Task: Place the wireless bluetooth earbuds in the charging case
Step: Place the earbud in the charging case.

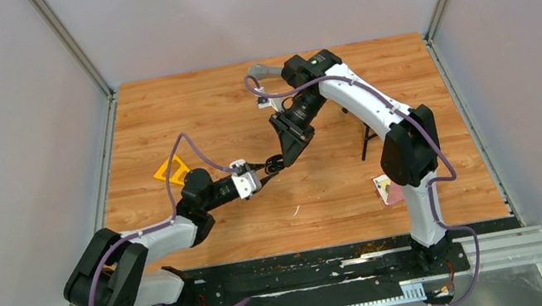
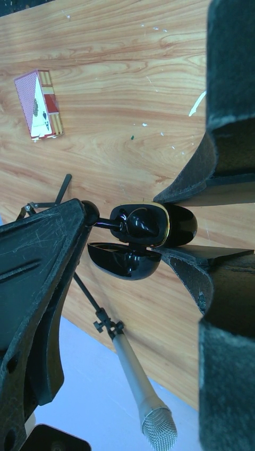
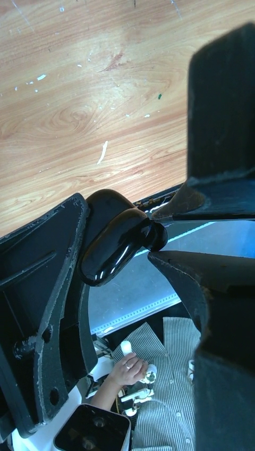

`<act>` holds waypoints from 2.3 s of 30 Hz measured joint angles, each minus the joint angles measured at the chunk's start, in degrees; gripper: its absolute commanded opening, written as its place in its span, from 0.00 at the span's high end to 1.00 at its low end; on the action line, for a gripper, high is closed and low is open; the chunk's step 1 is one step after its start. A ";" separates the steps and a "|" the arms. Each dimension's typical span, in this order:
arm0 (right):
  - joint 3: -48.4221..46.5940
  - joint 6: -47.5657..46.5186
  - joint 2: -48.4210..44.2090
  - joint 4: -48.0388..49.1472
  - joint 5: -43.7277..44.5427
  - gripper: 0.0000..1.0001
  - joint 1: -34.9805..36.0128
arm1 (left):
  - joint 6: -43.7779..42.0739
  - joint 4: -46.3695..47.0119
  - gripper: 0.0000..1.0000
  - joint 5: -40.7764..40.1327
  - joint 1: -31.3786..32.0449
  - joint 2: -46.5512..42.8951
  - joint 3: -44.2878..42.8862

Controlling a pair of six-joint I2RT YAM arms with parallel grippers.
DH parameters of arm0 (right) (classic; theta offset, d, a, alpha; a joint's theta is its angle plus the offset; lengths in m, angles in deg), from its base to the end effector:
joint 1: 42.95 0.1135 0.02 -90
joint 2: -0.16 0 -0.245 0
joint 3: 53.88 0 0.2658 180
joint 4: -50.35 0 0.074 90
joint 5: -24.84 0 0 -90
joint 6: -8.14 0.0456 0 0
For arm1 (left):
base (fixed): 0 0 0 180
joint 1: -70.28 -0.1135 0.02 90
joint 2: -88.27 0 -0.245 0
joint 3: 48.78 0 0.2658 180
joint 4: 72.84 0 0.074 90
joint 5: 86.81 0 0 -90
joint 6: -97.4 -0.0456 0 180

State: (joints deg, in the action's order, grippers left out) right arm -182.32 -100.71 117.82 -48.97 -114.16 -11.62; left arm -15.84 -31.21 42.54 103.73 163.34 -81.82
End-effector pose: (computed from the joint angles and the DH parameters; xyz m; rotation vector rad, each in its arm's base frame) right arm 0.3216 0.2361 0.2763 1.2016 -2.5280 -1.2719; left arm 0.2040 -0.1694 0.1715 1.2000 1.0845 -0.6775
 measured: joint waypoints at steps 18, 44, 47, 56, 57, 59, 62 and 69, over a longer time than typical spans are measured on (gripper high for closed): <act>-0.07 4.90 0.00 0.09 6.73 0.82 1.81 | -3.15 -2.60 1.00 -0.09 1.84 1.01 -0.33; -2.51 7.04 0.02 0.15 15.58 0.71 4.57 | -1.31 -3.69 1.00 -2.40 2.54 1.66 -1.18; -3.19 7.17 0.22 0.33 16.02 0.66 4.61 | -1.07 -3.67 1.00 -2.38 2.64 1.66 -1.18; -3.58 7.45 0.39 1.03 17.03 0.58 4.61 | 2.43 -3.04 1.00 -2.75 2.95 1.66 -1.18; -3.63 7.45 0.39 1.11 17.07 0.56 4.61 | 2.71 -2.99 1.00 -2.86 2.95 1.66 -1.18; -4.07 7.43 0.46 1.14 17.38 0.52 4.61 | 3.48 -2.80 1.00 -3.06 2.95 1.66 -1.18; -4.81 7.37 0.46 1.36 17.31 0.45 4.39 | 4.04 -2.05 1.00 -3.32 2.95 1.66 -1.18; -6.03 5.86 0.44 1.36 14.29 0.37 3.15 | 5.92 -0.74 1.00 -3.48 2.99 1.66 -1.18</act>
State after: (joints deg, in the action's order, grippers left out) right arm -188.36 -94.85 118.26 -47.62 -99.86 -8.47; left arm -9.92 -31.95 39.07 106.73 165.00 -83.00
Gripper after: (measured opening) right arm 0.598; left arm 0.351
